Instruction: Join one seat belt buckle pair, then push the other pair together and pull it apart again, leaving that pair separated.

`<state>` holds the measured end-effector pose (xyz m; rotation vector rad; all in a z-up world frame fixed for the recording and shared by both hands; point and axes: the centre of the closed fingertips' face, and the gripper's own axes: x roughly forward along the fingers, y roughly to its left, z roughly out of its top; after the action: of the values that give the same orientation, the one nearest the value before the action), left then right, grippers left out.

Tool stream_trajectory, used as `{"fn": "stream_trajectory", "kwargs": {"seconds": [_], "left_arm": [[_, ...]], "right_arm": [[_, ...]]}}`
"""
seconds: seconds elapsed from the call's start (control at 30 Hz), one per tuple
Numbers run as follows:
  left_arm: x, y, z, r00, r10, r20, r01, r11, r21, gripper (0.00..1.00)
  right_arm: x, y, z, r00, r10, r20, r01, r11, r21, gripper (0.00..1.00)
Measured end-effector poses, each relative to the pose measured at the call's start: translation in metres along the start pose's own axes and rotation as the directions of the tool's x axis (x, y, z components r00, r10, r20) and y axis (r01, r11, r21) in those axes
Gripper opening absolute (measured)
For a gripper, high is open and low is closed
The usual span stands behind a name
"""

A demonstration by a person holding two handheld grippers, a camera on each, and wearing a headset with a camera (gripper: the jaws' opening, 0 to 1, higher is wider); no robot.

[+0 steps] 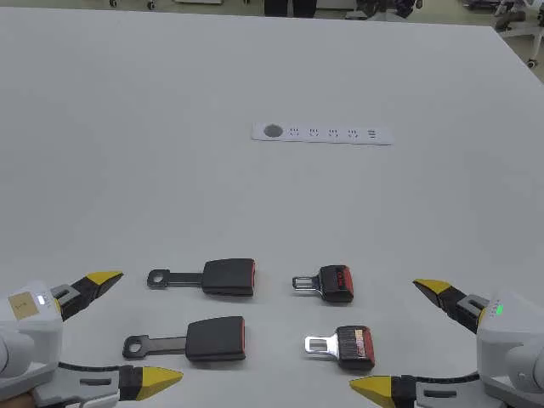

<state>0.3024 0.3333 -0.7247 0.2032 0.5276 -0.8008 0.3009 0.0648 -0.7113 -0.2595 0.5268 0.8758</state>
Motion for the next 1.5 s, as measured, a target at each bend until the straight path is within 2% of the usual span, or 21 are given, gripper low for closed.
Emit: {"fn": "stream_trajectory", "kwargs": {"seconds": [0.4, 1.0, 1.27, 1.5], "left_arm": [[-0.0008, -0.0045, 0.0057, 1.0000, 0.002, 0.001, -0.002, 1.000, 0.004, 1.00], [-0.0024, -0.0053, 0.0079, 1.0000, 0.005, 0.007, -0.005, 1.000, 0.007, 1.00], [-0.0048, -0.0001, 0.0045, 0.9999, 0.006, 0.010, -0.006, 1.000, 0.009, 1.00], [-0.0053, -0.0035, 0.0067, 0.9999, 0.008, 0.011, -0.008, 1.000, 0.007, 1.00]], "right_arm": [[-0.0003, 0.0000, -0.0004, 1.0000, -0.001, 0.000, 0.001, 1.000, -0.001, 0.99], [-0.0023, 0.0019, 0.0018, 1.0000, 0.000, 0.001, 0.000, 1.000, -0.009, 0.99], [-0.0014, 0.0010, 0.0023, 1.0000, 0.001, 0.001, -0.001, 1.000, -0.012, 0.99], [-0.0013, 0.0019, 0.0028, 1.0000, 0.003, -0.002, -0.003, 1.000, -0.015, 0.99]]}}
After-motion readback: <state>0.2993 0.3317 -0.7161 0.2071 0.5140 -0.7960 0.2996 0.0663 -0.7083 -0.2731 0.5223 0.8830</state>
